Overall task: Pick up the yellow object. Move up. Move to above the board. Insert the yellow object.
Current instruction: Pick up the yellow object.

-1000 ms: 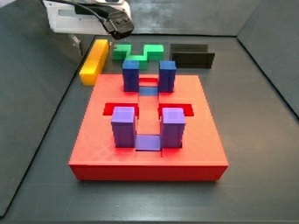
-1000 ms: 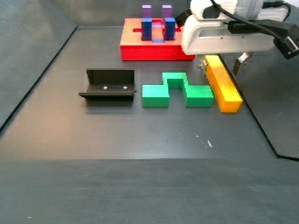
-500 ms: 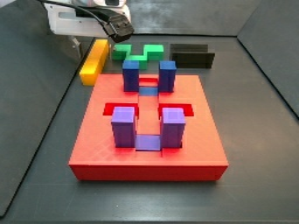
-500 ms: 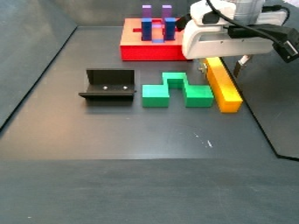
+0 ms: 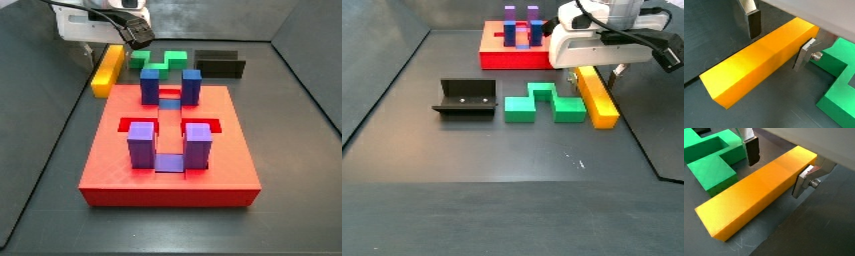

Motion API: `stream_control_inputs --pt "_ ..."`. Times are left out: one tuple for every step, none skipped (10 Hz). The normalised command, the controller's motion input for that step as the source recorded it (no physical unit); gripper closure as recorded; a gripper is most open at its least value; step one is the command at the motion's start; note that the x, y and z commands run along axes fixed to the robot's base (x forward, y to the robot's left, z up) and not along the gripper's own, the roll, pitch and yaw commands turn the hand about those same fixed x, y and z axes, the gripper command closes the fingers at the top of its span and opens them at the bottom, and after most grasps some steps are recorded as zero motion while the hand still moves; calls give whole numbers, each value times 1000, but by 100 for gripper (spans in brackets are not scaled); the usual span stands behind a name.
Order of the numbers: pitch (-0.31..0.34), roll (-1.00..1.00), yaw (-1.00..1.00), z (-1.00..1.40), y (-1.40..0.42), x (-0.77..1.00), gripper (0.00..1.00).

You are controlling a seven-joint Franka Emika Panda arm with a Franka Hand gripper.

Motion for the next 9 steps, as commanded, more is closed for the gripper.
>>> stream_control_inputs --pt "-3 51 0 -163 0 0 0" --pt "0 49 0 -151 0 0 0" --pt "-3 81 0 -223 51 0 0" --pt "-4 57 0 -251 106 0 0" --pt "-4 56 0 -211 77 0 0" --pt "-20 87 0 -171 0 0 0" --pt "0 0 0 0 0 0 0" --pt "0 0 0 0 0 0 100" --pt "0 0 0 0 0 0 100"
